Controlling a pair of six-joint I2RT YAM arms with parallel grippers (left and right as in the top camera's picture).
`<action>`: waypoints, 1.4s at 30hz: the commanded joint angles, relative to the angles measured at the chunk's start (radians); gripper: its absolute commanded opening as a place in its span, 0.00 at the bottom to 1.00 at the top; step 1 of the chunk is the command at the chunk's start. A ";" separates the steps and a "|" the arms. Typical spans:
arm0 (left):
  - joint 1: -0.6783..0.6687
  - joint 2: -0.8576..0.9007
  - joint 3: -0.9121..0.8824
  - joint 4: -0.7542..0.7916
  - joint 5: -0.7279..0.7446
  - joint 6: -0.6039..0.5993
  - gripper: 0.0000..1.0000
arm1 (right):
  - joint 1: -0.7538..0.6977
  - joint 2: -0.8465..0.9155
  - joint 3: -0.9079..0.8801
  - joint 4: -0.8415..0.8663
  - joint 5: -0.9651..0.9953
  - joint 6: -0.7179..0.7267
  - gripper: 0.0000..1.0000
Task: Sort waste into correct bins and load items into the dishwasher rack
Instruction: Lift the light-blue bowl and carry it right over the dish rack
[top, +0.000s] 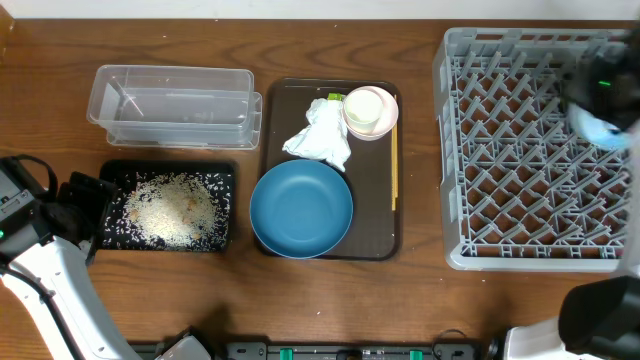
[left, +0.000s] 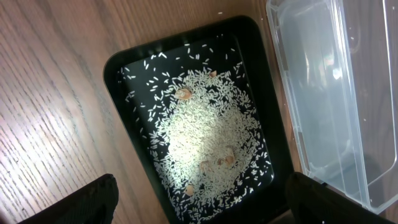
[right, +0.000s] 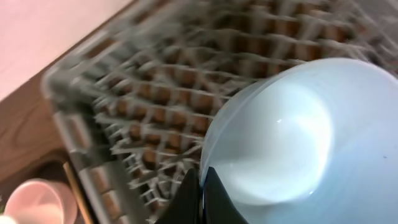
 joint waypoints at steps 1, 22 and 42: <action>0.004 0.002 0.016 -0.003 0.001 -0.009 0.88 | -0.119 -0.017 -0.004 -0.020 -0.168 -0.027 0.01; 0.004 0.002 0.016 -0.003 0.001 -0.009 0.89 | -0.589 -0.016 -0.472 0.611 -1.245 -0.259 0.01; 0.004 0.002 0.016 -0.003 0.001 -0.009 0.89 | -0.617 -0.013 -0.644 0.715 -1.287 -0.329 0.01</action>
